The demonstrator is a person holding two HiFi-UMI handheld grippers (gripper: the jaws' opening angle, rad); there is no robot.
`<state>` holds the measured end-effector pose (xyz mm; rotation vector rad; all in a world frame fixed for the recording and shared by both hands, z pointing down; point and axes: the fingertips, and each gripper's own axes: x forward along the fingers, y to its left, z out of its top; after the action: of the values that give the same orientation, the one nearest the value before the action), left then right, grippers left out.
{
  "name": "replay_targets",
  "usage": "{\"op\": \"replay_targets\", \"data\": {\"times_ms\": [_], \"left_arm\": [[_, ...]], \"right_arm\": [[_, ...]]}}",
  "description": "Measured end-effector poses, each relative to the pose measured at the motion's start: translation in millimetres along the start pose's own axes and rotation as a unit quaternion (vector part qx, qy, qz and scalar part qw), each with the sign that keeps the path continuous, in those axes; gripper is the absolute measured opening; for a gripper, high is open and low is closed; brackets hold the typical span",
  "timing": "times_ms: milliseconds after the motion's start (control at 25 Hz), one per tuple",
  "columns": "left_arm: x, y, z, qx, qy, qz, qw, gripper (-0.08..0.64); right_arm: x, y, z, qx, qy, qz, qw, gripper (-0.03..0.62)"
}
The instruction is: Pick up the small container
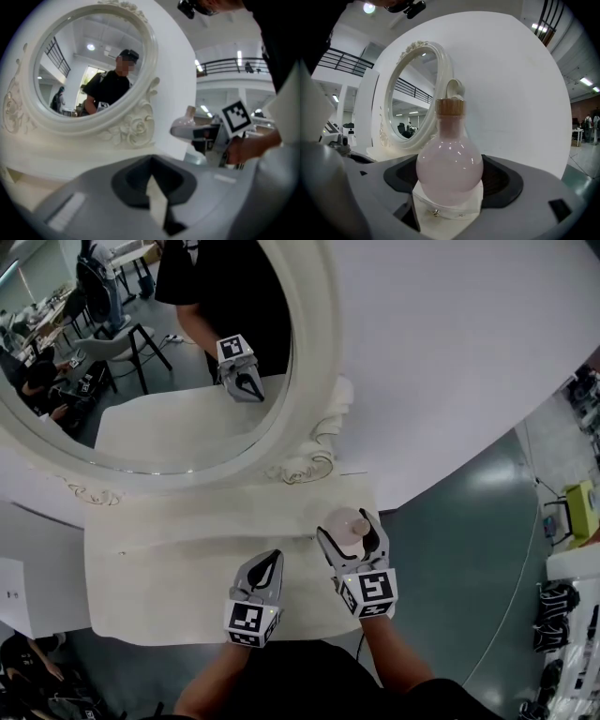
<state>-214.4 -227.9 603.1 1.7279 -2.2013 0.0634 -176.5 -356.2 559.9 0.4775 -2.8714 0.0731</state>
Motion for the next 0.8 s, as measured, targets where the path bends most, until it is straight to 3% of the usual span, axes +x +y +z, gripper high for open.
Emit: {"op": "replay_targets", "data": {"times_ms": [360,600,800], "left_arm": [[1.0,-14.0,51.9,0.026,-0.045,0.005,0.9986,0.006],[-6.0,-21.3,93.2,0.054,-0.098,0.013,0.9936,0.006],[-15.2,-37.7,116.7,0.058,-0.118,0.004,0.9913,0.006]], "right_arm": [[-43.2,-3.0,51.4,-0.011,-0.042,-0.001,0.999,0.371],[-63.7,-6.6,74.1,-0.022,-0.067,-0.003,0.998,0.371],[-81.5,-3.2,92.1,-0.034,-0.086,0.005,0.996,0.371]]}}
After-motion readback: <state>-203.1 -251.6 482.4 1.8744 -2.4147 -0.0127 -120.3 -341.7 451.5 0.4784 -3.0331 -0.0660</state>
